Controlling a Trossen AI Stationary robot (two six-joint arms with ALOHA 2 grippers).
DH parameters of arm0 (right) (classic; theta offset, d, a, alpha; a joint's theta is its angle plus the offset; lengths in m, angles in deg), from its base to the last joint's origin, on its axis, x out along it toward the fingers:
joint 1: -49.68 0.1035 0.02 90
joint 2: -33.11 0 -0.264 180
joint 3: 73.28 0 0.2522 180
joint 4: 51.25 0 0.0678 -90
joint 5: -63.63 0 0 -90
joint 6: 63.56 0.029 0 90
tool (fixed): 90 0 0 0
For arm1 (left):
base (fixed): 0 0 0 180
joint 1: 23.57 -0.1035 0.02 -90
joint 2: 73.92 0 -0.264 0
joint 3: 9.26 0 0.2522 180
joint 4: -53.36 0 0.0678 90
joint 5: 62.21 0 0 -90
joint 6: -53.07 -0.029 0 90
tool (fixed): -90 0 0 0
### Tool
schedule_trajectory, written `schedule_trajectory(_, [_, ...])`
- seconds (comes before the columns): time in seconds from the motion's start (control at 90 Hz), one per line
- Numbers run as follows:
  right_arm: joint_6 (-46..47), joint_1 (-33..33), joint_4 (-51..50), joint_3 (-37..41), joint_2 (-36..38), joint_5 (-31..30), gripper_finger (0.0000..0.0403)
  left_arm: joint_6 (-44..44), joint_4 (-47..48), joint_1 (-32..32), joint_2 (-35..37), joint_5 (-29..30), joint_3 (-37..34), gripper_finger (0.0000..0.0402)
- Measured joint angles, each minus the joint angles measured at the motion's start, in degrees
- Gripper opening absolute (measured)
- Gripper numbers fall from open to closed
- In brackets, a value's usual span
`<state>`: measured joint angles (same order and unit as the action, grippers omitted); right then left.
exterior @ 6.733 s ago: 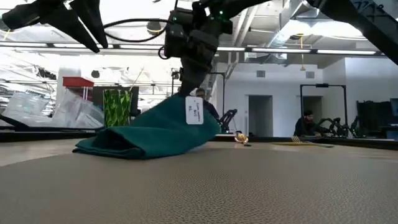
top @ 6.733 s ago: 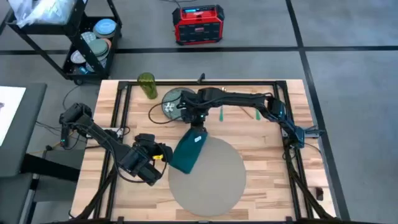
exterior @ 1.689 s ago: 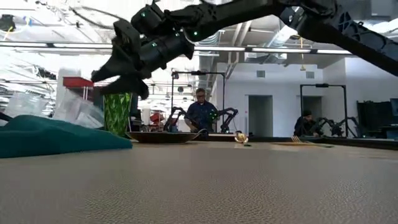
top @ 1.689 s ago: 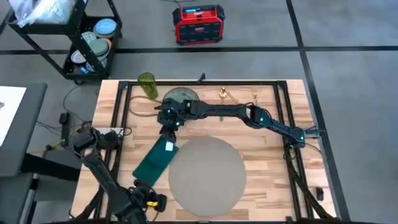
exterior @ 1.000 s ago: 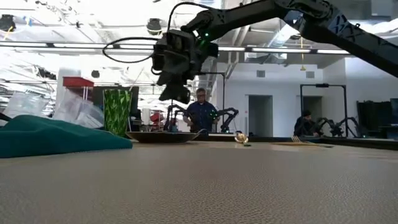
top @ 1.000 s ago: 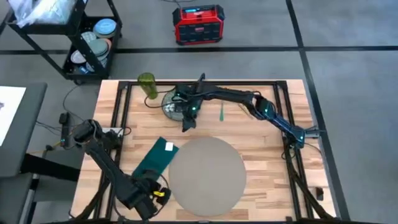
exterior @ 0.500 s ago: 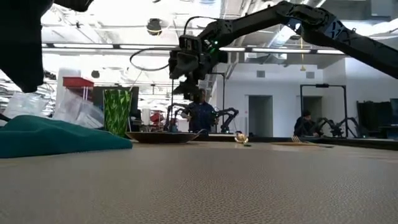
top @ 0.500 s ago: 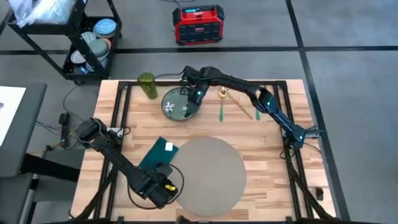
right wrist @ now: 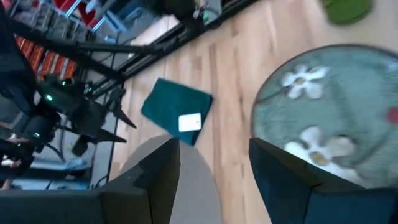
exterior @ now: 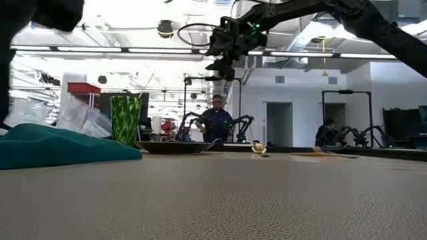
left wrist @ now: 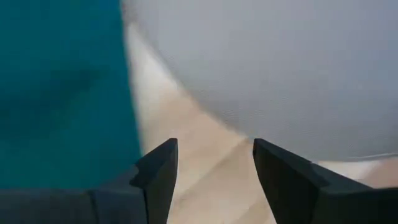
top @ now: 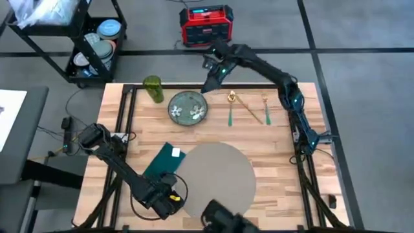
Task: Set table place
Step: Put the green napkin on the gray table mat
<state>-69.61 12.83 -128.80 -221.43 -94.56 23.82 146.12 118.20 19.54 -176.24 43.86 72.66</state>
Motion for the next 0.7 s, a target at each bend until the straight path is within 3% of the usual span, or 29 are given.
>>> schedule_trajectory(0.211, [0.0, -1.63, -0.01, 0.0, 2.58, -0.8, 0.018, -1.32, -0.97, 0.17, 0.0, -5.85, -4.69, 0.0194])
schedule_trajectory(0.544, [1.45, -1.25, -0.4, 0.0, 2.91, -0.81, 0.0179, 0.0, -6.16, 0.48, 0.39, -5.56, -10.12, 0.0192])
schedule_trajectory(0.7, [1.56, -0.77, -0.74, 0.02, 3.27, -0.72, 0.0168, 1.07, -4.46, 0.46, 0.28, -6.05, -11.21, 0.0167])
